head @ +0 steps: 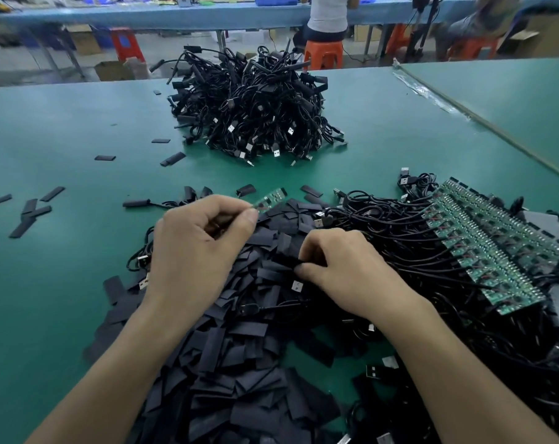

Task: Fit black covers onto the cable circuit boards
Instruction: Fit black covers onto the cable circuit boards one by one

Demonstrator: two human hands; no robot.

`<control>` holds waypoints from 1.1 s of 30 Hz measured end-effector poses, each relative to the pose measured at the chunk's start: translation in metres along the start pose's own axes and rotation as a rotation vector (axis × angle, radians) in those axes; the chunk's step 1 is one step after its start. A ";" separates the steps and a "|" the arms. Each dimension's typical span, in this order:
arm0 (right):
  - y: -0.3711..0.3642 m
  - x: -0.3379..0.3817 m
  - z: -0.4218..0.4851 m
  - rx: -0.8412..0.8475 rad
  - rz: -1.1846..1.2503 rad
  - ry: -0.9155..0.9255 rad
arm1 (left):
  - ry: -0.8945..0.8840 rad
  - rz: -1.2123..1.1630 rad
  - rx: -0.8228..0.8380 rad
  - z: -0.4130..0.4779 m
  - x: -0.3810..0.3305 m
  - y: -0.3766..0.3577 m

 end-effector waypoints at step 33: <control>0.031 0.001 0.006 -0.247 0.617 -0.003 | 0.322 -0.053 0.285 -0.015 0.034 -0.028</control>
Point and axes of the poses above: each hand's wrist, its own z-axis towards the middle knuckle, its own y-axis out of the back of the hand, x = y × z, the point moved 8 cm from there along z, towards the middle knuckle, and after that the axes turned 12 degrees about -x, right-handed, at the moved point
